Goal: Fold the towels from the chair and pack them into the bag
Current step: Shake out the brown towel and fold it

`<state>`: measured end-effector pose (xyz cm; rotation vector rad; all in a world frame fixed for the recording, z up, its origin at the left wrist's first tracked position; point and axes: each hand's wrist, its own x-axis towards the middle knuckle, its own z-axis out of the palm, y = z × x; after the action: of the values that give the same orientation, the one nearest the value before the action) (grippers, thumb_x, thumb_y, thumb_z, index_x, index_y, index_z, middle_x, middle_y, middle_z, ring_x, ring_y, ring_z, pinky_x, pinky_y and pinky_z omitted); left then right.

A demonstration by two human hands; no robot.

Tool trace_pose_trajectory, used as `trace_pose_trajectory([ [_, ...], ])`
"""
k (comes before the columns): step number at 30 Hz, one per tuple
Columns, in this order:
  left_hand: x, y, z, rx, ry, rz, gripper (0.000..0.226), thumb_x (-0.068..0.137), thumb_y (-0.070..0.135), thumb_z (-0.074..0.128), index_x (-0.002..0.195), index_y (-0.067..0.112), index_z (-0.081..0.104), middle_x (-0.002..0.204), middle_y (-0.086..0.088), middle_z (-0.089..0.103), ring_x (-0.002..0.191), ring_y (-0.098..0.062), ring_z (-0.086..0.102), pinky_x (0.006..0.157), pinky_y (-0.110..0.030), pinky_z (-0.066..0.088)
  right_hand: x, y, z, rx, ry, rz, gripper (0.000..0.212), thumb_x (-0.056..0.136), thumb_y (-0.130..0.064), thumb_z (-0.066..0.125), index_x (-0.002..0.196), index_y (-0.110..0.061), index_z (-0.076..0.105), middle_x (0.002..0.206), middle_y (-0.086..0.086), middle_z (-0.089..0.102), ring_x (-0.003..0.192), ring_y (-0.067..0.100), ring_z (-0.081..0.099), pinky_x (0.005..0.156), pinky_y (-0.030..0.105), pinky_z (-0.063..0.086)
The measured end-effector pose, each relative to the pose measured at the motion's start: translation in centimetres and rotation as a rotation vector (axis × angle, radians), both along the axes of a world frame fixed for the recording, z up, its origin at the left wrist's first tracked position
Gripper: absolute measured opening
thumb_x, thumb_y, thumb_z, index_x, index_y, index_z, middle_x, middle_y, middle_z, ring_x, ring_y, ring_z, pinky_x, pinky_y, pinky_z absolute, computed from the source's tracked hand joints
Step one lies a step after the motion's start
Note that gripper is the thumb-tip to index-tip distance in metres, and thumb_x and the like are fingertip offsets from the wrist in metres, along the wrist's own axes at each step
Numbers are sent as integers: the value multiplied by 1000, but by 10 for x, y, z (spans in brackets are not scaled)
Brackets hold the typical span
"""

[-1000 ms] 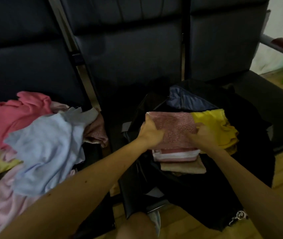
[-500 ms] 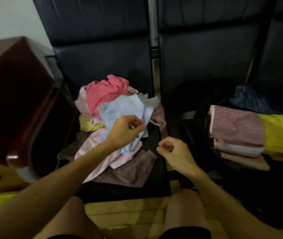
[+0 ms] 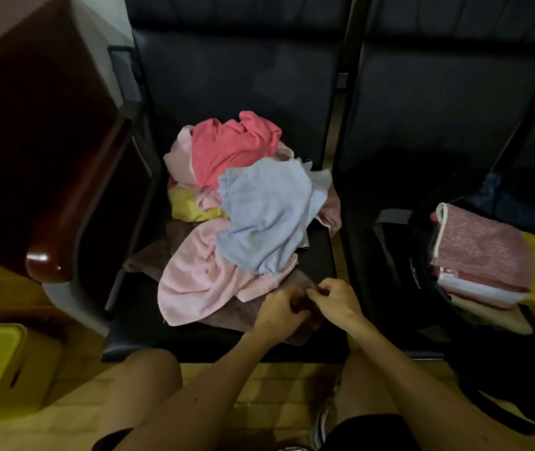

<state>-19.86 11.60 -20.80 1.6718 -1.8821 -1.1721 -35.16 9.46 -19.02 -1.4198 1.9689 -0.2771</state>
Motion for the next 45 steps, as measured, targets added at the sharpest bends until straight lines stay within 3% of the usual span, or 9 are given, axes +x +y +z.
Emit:
trace_pose_trajectory([
  [3,-4,4,-2,6,39,-55,49,76,40,78,120,25,63,106,6,72,94,-9,67,83,-30,55,3,5,5,35,-151,-24,30,84,-36,72,64,-22,57,65,-3,62,68,18,63,63,31,47],
  [7,-4,12,6,-3,38,-28,73,66,64,77,127,28,58,111,11,69,99,-5,64,85,-29,54,2,10,13,79,-319,-85,19,85,-36,72,82,-18,69,82,5,73,81,20,71,77,41,58],
  [12,0,22,39,-109,92,-6,48,80,38,75,124,25,60,109,6,70,97,-8,66,83,-30,56,16,19,62,79,-505,-139,22,88,-29,72,90,-8,68,83,11,74,78,21,72,70,38,61],
  [18,26,21,125,-328,253,47,54,80,10,74,131,16,60,116,4,67,103,-7,64,87,-15,50,44,18,157,-57,-685,-105,7,92,-16,68,89,-9,68,83,9,73,69,13,71,54,25,55],
  [24,66,16,264,-500,420,49,40,72,2,72,109,15,68,98,3,71,88,-7,69,84,-22,55,80,21,290,-276,-876,29,15,92,-15,67,78,-11,61,73,10,74,70,23,73,67,33,60],
  [28,79,31,362,-578,552,72,49,76,-24,54,110,9,67,96,-4,71,78,3,68,75,-19,54,92,42,387,-488,-842,141,18,89,-20,71,77,-14,59,69,4,70,66,18,70,62,32,61],
  [33,83,56,443,-652,479,4,38,82,-17,54,112,1,69,97,-6,72,83,-5,69,78,-24,59,94,79,464,-698,-746,178,20,92,-28,67,85,-10,65,85,8,72,80,19,71,69,31,61],
  [38,77,77,478,-614,519,3,23,92,-3,49,92,3,71,89,-14,72,80,-22,70,78,-40,58,76,118,485,-923,-531,256,37,92,-47,62,92,-10,66,71,1,69,63,6,64,57,19,52],
  [45,68,94,479,-593,381,-135,21,98,7,53,117,9,62,101,-9,72,88,-17,73,78,-30,61,57,138,470,-1043,-334,336,61,76,-40,82,126,-25,50,112,-4,55,102,7,54,78,14,44],
])
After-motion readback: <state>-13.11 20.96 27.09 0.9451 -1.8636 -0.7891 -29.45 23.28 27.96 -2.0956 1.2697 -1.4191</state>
